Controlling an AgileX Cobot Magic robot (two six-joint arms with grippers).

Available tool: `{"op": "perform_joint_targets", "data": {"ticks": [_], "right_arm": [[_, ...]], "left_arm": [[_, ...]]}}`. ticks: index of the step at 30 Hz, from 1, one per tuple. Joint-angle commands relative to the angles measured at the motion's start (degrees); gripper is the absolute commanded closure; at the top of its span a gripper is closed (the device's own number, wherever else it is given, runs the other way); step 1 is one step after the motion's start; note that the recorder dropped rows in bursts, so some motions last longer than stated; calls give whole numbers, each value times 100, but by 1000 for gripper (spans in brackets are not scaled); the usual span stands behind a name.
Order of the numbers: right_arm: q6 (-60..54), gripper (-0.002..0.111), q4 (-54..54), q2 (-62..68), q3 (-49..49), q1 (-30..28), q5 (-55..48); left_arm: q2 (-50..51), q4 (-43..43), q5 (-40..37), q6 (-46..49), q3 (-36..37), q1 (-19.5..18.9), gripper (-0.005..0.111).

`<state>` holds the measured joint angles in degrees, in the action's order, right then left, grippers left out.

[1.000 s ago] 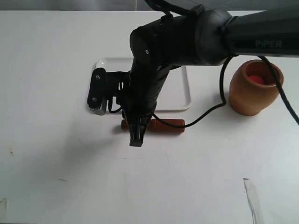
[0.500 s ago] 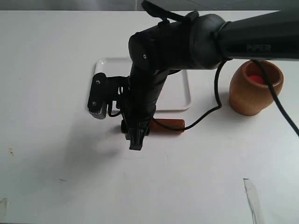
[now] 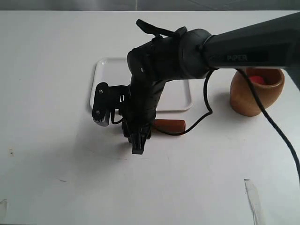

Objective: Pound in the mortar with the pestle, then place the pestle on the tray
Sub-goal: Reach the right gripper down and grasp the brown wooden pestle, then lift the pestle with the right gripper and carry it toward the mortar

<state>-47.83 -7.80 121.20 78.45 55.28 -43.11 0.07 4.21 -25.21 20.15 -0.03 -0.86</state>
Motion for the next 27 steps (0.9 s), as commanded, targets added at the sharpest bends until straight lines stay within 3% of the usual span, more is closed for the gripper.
{"op": "perform_joint_targets", "data": {"ticks": [1, 4, 9, 17, 23, 27], "right_arm": [[73, 65, 132, 145, 18, 14, 49], [201, 77, 228, 232, 18, 14, 13], [239, 108, 345, 248, 18, 14, -237], [979, 108, 1050, 0, 32, 14, -147], [1468, 108, 1173, -975, 32, -11, 160], [2420, 108, 1516, -1811, -89, -156, 707]], "left_arm": [[-7, -42, 17, -47, 3, 44, 107], [-7, -42, 17, -47, 3, 44, 107], [-7, -42, 17, -47, 3, 44, 107], [-7, -42, 17, -47, 3, 44, 107], [-7, -42, 17, -47, 3, 44, 107], [-7, -42, 17, -47, 3, 44, 107]]}}
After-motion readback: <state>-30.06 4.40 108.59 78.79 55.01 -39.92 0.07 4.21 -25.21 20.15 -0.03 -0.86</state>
